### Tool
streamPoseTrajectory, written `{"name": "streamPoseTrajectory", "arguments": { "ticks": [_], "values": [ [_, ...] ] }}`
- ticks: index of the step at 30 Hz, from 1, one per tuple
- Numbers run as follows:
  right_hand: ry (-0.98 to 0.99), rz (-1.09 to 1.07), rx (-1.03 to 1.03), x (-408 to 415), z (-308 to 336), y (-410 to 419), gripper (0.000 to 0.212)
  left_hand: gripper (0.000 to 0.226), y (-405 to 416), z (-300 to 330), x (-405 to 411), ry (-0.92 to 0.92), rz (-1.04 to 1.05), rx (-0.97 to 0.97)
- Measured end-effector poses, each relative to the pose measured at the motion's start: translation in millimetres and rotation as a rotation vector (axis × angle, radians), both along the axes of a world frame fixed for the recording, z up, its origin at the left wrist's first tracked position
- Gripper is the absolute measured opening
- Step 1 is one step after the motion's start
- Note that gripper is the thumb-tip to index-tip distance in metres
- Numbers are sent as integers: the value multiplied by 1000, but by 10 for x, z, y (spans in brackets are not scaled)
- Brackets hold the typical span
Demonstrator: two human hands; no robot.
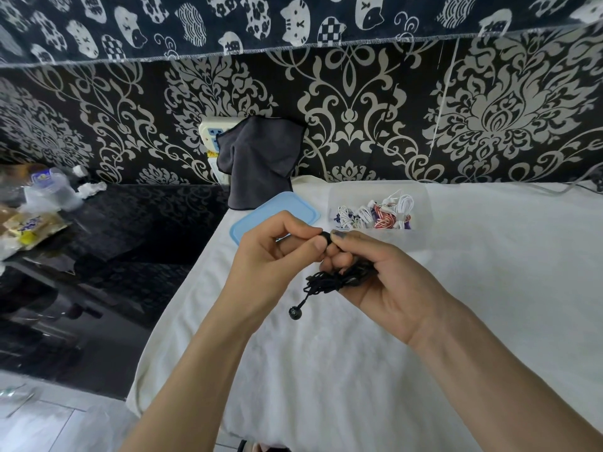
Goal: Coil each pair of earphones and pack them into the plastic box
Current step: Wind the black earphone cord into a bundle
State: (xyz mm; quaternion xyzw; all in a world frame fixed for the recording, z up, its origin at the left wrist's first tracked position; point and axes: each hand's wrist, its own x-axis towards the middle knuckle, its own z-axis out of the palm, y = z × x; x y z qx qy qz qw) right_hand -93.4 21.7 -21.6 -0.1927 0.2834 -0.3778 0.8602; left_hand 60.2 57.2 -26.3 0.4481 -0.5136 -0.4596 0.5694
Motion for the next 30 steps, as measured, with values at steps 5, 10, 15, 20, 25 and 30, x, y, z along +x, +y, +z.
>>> {"name": "streamPoseTrajectory", "arguments": {
  "ticks": [5,10,15,20,25,30],
  "values": [
    [-37,3,16,30,-35,11,16,15,-16,-16,13,-9,32,19],
    [-47,-4,8,38,-33,20,15,9,-32,-38,25,-12,46,15],
    [-8,-20,-38,40,-11,17,14,17,-58,-49,76,-36,64,22],
    [1,-24,-45,30,-31,10,18,13,-57,-60,56,-28,36,42],
    [-34,-11,-3,32,-33,36,8,9,-45,-40,19,-31,26,7],
    [-33,-22,6,45,-38,57,7,15,-25,6,16,-109,52,-31]
  ]
}}
